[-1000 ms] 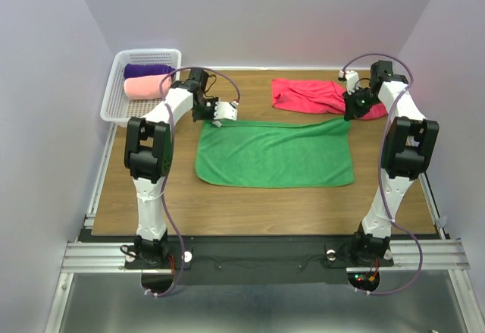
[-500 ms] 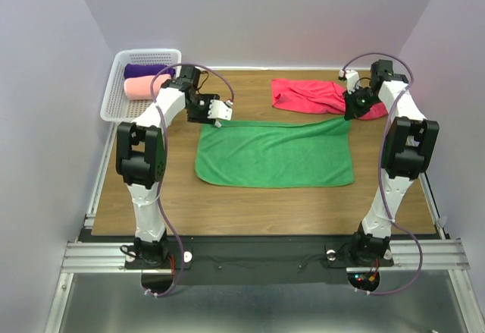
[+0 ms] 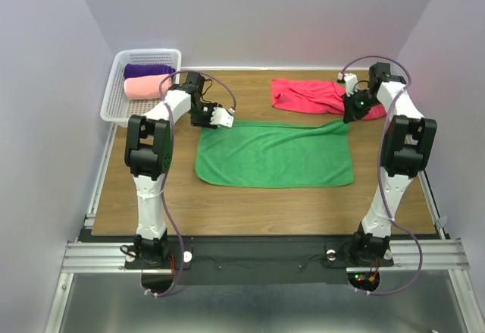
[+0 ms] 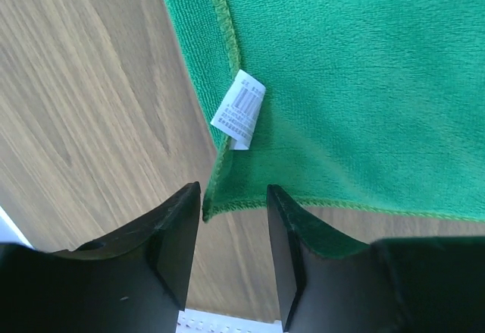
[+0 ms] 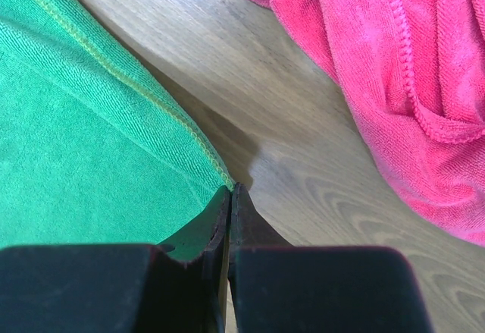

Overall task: Roll the towels
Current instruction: Fold the towel

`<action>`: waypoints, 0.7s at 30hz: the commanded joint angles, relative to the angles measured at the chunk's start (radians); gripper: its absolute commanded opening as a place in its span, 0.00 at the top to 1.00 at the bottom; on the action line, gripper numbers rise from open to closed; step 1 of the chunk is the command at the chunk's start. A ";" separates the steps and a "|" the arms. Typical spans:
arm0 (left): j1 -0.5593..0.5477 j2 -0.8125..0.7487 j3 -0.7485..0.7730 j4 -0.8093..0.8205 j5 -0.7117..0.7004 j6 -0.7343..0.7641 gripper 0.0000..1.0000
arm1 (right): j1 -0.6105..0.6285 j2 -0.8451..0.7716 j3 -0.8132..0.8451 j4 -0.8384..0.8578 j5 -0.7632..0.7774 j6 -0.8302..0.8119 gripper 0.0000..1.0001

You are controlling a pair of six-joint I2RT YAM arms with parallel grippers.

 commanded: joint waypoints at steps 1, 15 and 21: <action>-0.011 0.013 0.058 0.006 -0.004 0.032 0.53 | 0.000 0.008 0.039 -0.005 -0.004 0.002 0.99; 0.013 -0.083 0.077 -0.046 0.027 -0.018 1.00 | -0.001 -0.033 0.057 -0.015 0.038 -0.017 0.99; 0.030 -0.227 -0.046 -0.031 0.006 -0.060 1.00 | -0.006 -0.095 0.018 -0.034 0.044 -0.057 0.99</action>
